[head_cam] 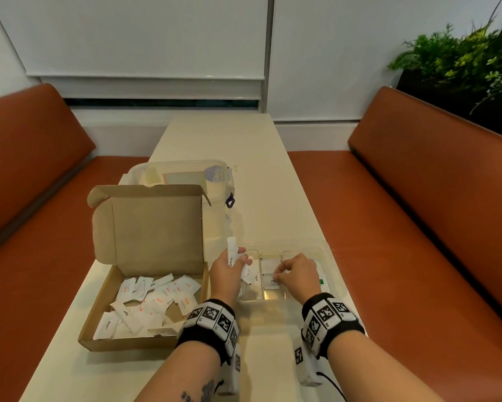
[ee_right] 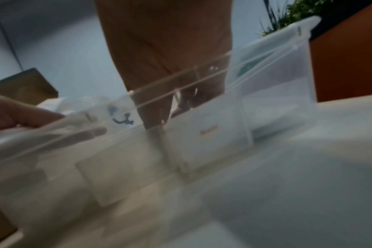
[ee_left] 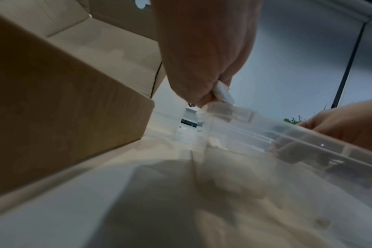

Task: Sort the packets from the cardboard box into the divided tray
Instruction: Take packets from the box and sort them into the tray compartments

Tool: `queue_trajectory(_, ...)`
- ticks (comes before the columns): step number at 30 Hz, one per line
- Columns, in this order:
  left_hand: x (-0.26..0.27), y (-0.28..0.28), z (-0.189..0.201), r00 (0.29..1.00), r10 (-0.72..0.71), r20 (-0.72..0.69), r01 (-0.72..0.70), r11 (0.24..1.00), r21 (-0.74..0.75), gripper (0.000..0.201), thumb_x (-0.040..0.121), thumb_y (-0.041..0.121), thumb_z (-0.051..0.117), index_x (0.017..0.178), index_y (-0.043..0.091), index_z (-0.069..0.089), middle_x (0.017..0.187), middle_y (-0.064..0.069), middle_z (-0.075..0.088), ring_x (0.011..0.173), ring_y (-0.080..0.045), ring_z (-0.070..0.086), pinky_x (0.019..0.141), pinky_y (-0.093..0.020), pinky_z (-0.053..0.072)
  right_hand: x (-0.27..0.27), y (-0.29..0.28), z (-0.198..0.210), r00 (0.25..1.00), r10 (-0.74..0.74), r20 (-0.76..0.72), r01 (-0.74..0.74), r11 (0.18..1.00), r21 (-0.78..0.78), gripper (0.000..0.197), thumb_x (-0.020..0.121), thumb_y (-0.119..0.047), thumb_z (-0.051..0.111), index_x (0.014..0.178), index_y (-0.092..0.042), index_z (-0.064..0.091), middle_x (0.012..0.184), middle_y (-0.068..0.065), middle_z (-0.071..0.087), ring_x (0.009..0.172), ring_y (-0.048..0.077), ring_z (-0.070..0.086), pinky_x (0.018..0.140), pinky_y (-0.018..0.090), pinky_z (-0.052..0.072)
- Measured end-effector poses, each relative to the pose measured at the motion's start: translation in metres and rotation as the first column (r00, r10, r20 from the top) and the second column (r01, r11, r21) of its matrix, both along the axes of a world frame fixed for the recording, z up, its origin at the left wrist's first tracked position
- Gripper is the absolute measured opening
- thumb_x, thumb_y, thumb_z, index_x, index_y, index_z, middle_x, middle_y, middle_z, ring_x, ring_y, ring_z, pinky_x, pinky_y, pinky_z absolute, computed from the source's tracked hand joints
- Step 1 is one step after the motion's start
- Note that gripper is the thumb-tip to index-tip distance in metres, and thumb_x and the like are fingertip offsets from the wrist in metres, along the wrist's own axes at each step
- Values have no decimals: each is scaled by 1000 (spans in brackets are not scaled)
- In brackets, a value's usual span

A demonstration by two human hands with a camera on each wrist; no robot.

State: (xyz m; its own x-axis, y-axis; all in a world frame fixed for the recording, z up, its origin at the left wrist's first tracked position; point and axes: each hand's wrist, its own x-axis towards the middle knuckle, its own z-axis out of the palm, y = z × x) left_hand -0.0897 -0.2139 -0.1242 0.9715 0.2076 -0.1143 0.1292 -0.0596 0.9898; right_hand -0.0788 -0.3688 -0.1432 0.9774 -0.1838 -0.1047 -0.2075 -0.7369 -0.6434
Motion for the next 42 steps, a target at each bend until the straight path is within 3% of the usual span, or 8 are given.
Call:
queue_trajectory(3, 0, 1, 0, 1000, 0, -9, 0, 1000, 15, 17, 95, 11, 55, 109, 10, 64, 95, -10, 73, 79, -12, 65, 62, -11, 48, 1, 3, -3, 999, 35, -19, -36, 995, -88, 4, 79, -19, 74, 76, -19, 72, 98, 0, 50, 108, 20, 45, 85, 27, 42)
queue_trajectory(12, 1, 1, 2, 1000, -17, -15, 18, 998, 58, 17, 94, 14, 55, 109, 11, 65, 90, -5, 73, 91, -19, 66, 81, -26, 49, -1, 3, -3, 986, 166, 25, -158, 968, -196, 26, 71, -3, 67, 79, -18, 47, 89, -1, 45, 90, 19, 44, 70, 24, 36)
queue_trajectory(18, 0, 2, 2, 999, -42, -6, 43, 996, 78, 15, 95, 15, 55, 107, 14, 64, 89, -3, 73, 88, -16, 66, 73, -20, 48, 2, 7, 0, 988, 153, 3, -147, 956, -253, 20, 79, -8, 65, 79, -17, 47, 99, 6, 51, 97, 23, 50, 80, 30, 47)
queue_trajectory(27, 3, 4, -1, 998, -63, -17, 64, 997, 46, 15, 93, 13, 57, 106, 12, 64, 87, -4, 73, 92, -19, 67, 88, -32, 51, 2, 8, -1, 993, 117, 1, -114, 966, -231, 19, 79, -5, 62, 78, -17, 47, 98, 6, 53, 92, 23, 53, 76, 28, 45)
queue_trajectory(31, 2, 3, 1, 998, -61, -1, 61, 998, -14, 18, 94, 8, 55, 111, 7, 61, 88, -5, 71, 94, -19, 68, 89, -34, 52, -1, 7, 4, 992, 59, 113, -47, 994, -103, 9, 81, -14, 65, 79, -14, 56, 86, 0, 50, 81, 17, 49, 69, 24, 37)
queue_trajectory(35, -2, 1, 4, 998, -46, 44, 48, 997, -64, 25, 95, 1, 51, 118, 10, 53, 87, 4, 67, 74, 9, 65, 66, -7, 49, -5, 11, 17, 983, -9, 184, -29, 979, 203, 22, 91, -29, 58, 77, -12, 64, 70, -3, 59, 62, 10, 50, 60, 23, 37)
queue_trajectory(38, -3, -6, 8, 999, -31, 40, 34, 996, -78, 29, 96, 3, 51, 124, 10, 53, 110, -10, 67, 97, -10, 66, 82, -19, 52, -8, 17, 26, 996, 20, 85, -53, 912, 406, 20, 89, -31, 62, 82, -13, 67, 71, -3, 67, 60, 7, 56, 59, 19, 43)
queue_trajectory(42, 0, -16, 9, 999, -2, 32, 9, 976, -216, 29, 96, 0, 48, 125, 6, 50, 108, -15, 65, 92, -19, 66, 79, -27, 56, -8, 14, 27, 999, 32, 13, -33, 813, 581, 11, 83, -11, 69, 91, -4, 68, 75, 5, 67, 59, 12, 58, 55, 18, 47)
